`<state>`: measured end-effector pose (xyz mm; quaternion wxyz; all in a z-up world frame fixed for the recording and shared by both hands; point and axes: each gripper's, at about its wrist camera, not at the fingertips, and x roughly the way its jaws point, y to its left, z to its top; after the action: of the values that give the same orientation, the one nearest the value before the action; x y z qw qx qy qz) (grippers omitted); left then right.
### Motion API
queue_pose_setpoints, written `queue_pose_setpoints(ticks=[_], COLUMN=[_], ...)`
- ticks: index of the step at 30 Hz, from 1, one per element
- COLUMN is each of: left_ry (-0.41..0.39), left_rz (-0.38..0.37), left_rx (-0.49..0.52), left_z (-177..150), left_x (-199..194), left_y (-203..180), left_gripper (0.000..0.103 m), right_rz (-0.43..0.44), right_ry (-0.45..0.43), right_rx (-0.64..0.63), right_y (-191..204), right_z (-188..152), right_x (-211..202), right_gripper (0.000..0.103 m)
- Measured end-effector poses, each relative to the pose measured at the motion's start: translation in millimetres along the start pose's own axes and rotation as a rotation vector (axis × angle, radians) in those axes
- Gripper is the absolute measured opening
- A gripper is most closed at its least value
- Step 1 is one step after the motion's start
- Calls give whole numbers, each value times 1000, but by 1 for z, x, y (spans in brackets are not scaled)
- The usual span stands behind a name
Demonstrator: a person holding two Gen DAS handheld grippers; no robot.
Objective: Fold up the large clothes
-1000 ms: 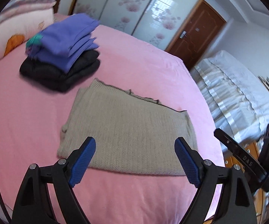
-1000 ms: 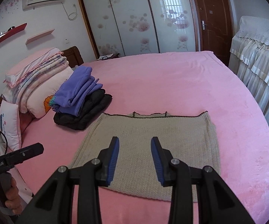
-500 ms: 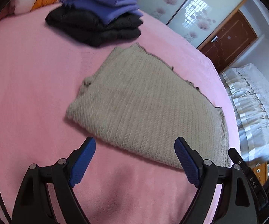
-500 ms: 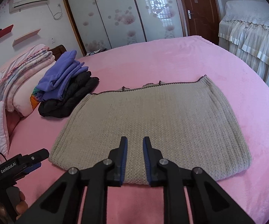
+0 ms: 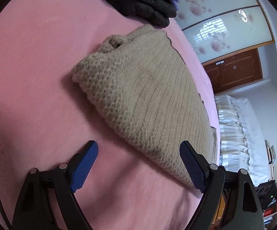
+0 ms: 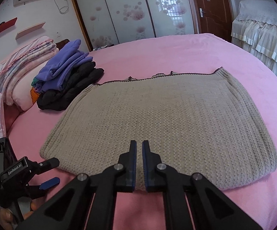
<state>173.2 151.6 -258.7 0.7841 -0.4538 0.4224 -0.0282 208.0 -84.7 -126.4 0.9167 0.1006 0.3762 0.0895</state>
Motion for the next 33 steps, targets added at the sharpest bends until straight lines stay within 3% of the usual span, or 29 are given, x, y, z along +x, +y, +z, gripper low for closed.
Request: queue_pose_setpoints(ticks=[7, 13, 16, 18, 20, 26, 33], left_ry=[-38, -55, -68, -64, -55, -60, -168], left_rz=[-80, -102, -98, -89, -64, -27, 54], left_rx=[-31, -19, -4, 11, 18, 99, 275], left_z=[18, 30, 33, 34, 38, 39, 30], left_x=[15, 31, 34, 37, 41, 37, 19], left_y=[-6, -14, -20, -22, -21, -23, -60], left_gripper=[85, 85, 72, 50, 34, 23, 19], right_rz=[19, 28, 26, 27, 23, 10, -5], right_ry=[-10, -4, -6, -5, -8, 17, 64], right_rx=[-50, -60, -60, -58, -58, -54, -72], right_y=[10, 11, 9, 7, 4, -2, -1], right_z=[-2, 0, 0, 1, 1, 3, 7], right_x=[5, 9, 10, 11, 12, 26, 55], right_gripper=[5, 5, 5, 5, 5, 5, 5])
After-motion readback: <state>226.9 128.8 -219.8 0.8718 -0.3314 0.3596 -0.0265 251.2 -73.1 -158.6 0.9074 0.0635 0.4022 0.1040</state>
